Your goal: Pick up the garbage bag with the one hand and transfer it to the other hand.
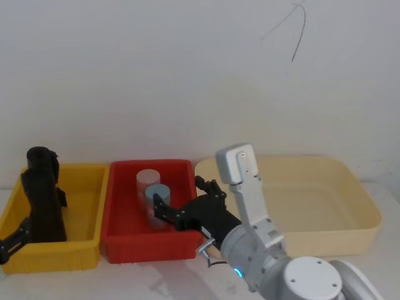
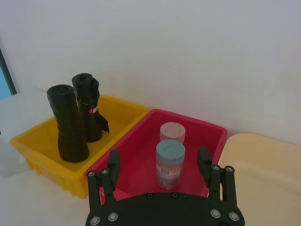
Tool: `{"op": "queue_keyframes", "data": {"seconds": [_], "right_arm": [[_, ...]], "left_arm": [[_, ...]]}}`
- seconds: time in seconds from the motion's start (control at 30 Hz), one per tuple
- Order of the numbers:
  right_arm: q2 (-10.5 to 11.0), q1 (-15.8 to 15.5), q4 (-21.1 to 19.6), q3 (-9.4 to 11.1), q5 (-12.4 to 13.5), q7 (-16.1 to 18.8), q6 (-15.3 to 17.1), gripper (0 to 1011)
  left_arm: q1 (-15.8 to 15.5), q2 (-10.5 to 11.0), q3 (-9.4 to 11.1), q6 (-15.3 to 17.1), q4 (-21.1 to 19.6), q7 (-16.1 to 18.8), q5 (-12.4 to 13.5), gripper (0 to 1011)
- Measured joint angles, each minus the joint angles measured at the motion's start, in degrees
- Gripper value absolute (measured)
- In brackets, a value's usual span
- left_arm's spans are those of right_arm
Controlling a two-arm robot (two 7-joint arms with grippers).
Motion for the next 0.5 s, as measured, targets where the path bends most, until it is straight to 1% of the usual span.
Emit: {"op": "queue_keyframes", "data": {"seconds": [0.2,0.23,0.43,0.47,0.5], "right_arm": [[-1.9,2.5,3.7,-1.1,-1.1,-0.1,0.4,1004],[-1.9,2.5,3.7,-1.1,-1.1,-0.1,0.4,1004],[-3.6,5.0,7.4,-2.0,-1.9,0.2,1.1,1004],[-3.6,5.0,7.4,-2.0,-1.9,0.2,1.1,1004],[-4.0,5.6,8.3,-2.2,-2.1,0.2,1.2,1004]], "left_arm": [[-3.4,-0.5,0.6,-1.3,4.4,-1.6,0.0,1001],[-3.8,-0.6,0.7,-1.4,4.9,-1.8,0.0,1001],[-8.1,-1.3,2.0,-1.8,9.7,-3.5,0.5,1001],[-8.6,-1.4,2.1,-1.8,10.2,-3.6,0.6,1001],[-9.1,-1.5,2.3,-1.8,10.7,-3.8,0.7,1001]]}}
